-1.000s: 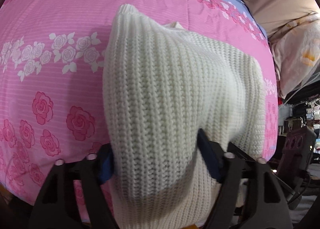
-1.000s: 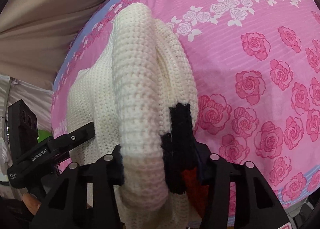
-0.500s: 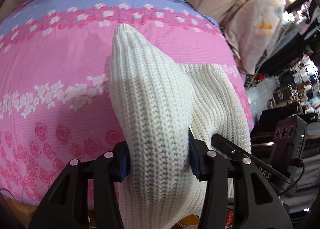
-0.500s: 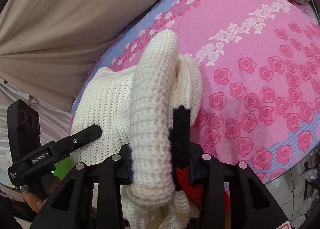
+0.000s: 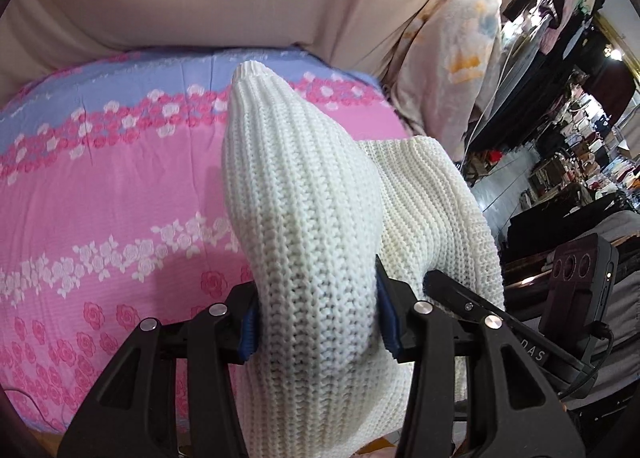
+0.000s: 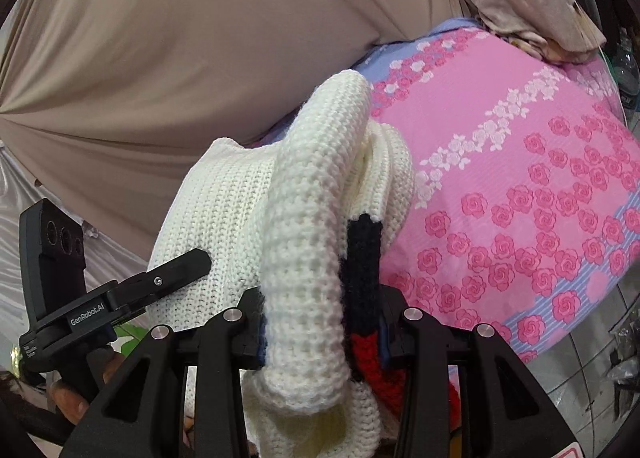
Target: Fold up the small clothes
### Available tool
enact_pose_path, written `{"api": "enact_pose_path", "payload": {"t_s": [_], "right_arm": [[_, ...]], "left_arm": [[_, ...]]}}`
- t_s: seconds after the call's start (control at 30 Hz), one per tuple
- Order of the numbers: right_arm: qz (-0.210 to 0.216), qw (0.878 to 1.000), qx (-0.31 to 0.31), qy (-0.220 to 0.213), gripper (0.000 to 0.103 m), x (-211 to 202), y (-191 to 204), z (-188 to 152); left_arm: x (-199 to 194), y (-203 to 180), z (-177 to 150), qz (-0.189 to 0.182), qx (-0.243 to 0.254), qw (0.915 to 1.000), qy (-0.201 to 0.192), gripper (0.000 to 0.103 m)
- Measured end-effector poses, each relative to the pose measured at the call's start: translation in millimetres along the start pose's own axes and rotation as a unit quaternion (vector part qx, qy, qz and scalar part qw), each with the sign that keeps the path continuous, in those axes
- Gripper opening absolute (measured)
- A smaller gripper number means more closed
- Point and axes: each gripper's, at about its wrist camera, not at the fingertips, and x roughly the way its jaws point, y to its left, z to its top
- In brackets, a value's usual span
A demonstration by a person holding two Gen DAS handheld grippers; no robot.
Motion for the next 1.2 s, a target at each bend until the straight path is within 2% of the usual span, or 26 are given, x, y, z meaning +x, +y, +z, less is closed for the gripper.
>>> {"api": "enact_pose_path", "payload": {"t_s": [0.33,0.43,0.6,0.7,0.77,0.9,0.97,1.03,1.07,1.1,1.13,1.2], "right_arm": [[0.054,0.994,-0.064,-0.07,0.037,-33.8,67.7,24.3],[0.077,0.987,-0.101,-0.101,0.037,-45.1,99.4,32.2],[0.13,0.968,-0.161,-0.145,0.037,-54.8,154.8,38.7],[0.156,0.957,-0.194,-0.152,0.038,-47.1,184.7,37.1],[0.167,0.954,-0.205,-0.143,0.038,-35.0,198.9,33.4],[0.176,0.958,-0.203,-0.101,0.041,9.6,207.1,19.0],[0.173,0.964,-0.192,-0.057,0.05,52.3,199.1,8.7],[0.129,0.975,-0.178,-0.01,0.056,107.1,177.4,-11.1],[0.097,0.979,-0.177,0.009,0.056,130.1,164.8,-21.9],[0.051,0.983,-0.174,0.031,0.056,153.2,151.8,-34.9],[0.013,0.984,-0.167,0.059,0.054,172.2,137.2,-46.6],[-0.022,0.986,-0.129,0.106,0.052,190.6,109.1,-67.8]], "left_arm": [[-81.6,6.1,27.1,-0.023,0.02,0.9943,-0.102,0.045],[-114.5,16.1,35.8,-0.033,0.023,0.9885,-0.146,0.045],[-174.3,40.3,39.7,-0.039,0.024,0.9754,-0.216,0.045],[-201.6,56.7,36.3,-0.024,0.026,0.9692,-0.244,0.046],[-211.2,68.8,31.7,-0.01,0.027,0.9674,-0.252,0.046],[-200.6,114.9,21.2,0.015,0.002,0.9723,-0.233,0.048],[-174.5,145.7,13.3,0.028,-0.03,0.9763,-0.212,0.052],[-134.1,184.9,-3.3,0.057,-0.073,0.9792,-0.18,0.056],[-116.4,201.5,-13.2,0.068,-0.09,0.9795,-0.166,0.058],[-88.5,225.2,-28.5,0.098,-0.117,0.9793,-0.133,0.057],[-72.6,243.2,-43.5,0.117,-0.134,0.9782,-0.107,0.057],[-45.4,274.5,-73.2,0.137,-0.18,0.9724,-0.056,0.057]]}}
